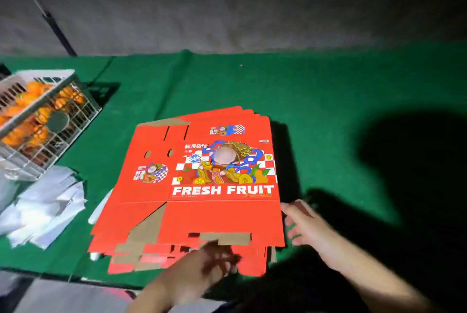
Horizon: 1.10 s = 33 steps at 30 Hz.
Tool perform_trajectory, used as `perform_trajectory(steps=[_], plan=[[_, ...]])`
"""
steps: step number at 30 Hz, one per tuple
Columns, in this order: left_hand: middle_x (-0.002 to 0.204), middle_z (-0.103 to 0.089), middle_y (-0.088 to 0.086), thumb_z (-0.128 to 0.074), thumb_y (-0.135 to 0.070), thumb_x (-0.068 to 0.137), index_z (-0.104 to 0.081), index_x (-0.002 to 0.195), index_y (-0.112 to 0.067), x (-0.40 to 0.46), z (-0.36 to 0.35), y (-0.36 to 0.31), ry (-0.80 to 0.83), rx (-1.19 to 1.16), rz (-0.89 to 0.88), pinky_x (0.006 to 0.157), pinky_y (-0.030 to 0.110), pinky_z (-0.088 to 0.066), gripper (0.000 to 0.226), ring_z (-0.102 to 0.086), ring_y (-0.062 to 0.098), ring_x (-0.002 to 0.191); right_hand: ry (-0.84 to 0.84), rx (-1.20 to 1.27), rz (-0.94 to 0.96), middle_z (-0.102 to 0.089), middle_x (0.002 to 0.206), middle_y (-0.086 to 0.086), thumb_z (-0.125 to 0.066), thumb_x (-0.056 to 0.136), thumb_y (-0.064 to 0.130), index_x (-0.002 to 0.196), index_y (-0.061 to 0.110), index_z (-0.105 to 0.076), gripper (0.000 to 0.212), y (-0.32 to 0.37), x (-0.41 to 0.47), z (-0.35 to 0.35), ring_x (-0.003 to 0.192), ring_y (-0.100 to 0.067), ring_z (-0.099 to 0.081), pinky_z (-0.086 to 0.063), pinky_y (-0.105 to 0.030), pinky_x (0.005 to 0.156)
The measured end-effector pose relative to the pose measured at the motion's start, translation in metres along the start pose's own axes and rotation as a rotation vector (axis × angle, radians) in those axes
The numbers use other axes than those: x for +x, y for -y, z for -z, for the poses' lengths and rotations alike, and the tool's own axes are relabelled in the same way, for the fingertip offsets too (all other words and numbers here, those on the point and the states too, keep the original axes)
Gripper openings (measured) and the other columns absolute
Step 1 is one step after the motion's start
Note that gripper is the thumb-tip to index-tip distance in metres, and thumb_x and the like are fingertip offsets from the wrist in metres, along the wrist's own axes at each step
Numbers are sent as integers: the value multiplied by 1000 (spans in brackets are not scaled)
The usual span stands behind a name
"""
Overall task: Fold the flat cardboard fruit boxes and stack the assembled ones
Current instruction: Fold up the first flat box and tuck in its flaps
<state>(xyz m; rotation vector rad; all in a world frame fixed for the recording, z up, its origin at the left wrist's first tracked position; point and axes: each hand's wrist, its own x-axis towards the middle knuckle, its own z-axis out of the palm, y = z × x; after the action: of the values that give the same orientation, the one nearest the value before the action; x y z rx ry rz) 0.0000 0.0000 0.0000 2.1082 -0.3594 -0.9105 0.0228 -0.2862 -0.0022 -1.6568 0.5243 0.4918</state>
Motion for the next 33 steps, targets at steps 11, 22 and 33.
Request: perform_trajectory(steps=[11,22,33], plan=[[114,-75,21,-64,-48,94,-75,112,-7,-40,114,22,-333,-646,-98,68,28,-56,46,-67,22,69,-246,89,180,-76,97,-2,-60,103,15,108,16,-69,10,10,43,-21,87,-19,-71,-53,-32,74],[146,-54,15,-64,-69,82,-17,162,-9,89,140,27,-771,-156,336,118,48,-34,110,-46,36,142,-200,405,256,-73,111,-22,-49,105,8,129,8,-59,25,-9,34,66,91,-32,-70,-55,-42,78],[145,-41,-38,-49,-83,74,-45,148,-38,135,54,-140,-879,-610,-204,115,23,-25,86,-33,-27,128,-162,336,437,-71,128,-8,-62,98,16,134,30,-60,39,-6,21,208,114,-29,-70,-56,-44,89]])
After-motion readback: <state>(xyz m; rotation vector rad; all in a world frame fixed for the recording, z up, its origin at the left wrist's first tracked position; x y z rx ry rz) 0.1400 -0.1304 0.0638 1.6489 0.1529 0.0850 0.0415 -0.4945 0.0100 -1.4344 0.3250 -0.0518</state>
